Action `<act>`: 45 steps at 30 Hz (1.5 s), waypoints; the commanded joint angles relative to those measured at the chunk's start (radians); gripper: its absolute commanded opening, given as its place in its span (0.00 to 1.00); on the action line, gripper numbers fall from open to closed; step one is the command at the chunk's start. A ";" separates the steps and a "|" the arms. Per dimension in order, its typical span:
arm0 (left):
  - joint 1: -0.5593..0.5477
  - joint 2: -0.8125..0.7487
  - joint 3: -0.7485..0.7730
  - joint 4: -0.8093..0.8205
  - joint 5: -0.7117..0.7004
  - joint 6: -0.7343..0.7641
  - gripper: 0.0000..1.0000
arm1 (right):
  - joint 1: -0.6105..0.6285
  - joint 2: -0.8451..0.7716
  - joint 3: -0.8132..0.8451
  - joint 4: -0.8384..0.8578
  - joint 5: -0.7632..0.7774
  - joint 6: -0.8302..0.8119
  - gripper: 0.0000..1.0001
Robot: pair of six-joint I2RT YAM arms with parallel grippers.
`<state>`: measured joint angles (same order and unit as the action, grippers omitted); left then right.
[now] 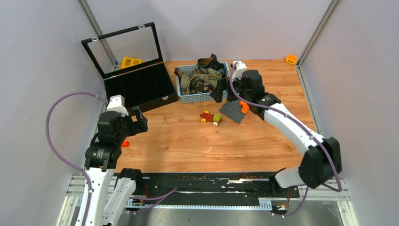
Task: Roll the ties
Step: Pick up the tie from the bin.
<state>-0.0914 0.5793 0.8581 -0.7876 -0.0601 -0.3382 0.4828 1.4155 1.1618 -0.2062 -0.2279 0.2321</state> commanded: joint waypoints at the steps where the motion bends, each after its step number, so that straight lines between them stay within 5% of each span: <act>1: 0.001 -0.015 -0.007 0.029 0.003 0.005 1.00 | 0.030 0.151 0.161 -0.035 0.038 -0.022 0.97; 20: 0.006 -0.003 -0.010 0.024 -0.006 -0.002 0.98 | 0.062 0.741 0.760 -0.253 0.219 -0.083 0.95; 26: 0.017 -0.008 -0.011 0.024 -0.006 -0.002 0.98 | 0.073 0.825 0.844 -0.291 0.297 -0.087 0.86; 29: 0.020 -0.011 -0.011 0.024 -0.003 -0.001 0.97 | 0.081 0.849 0.865 -0.294 0.324 -0.096 0.72; 36: 0.026 -0.015 -0.013 0.026 0.002 0.001 0.95 | 0.091 0.850 0.929 -0.329 0.377 -0.125 0.16; 39: 0.028 -0.018 -0.013 0.026 0.002 0.001 0.95 | 0.098 0.817 0.949 -0.344 0.395 -0.144 0.07; 45: 0.028 -0.020 -0.014 0.027 0.006 0.002 0.95 | 0.109 0.719 0.993 -0.358 0.420 -0.176 0.05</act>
<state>-0.0704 0.5694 0.8494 -0.7879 -0.0635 -0.3389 0.5785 2.2612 2.0773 -0.5682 0.1532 0.0910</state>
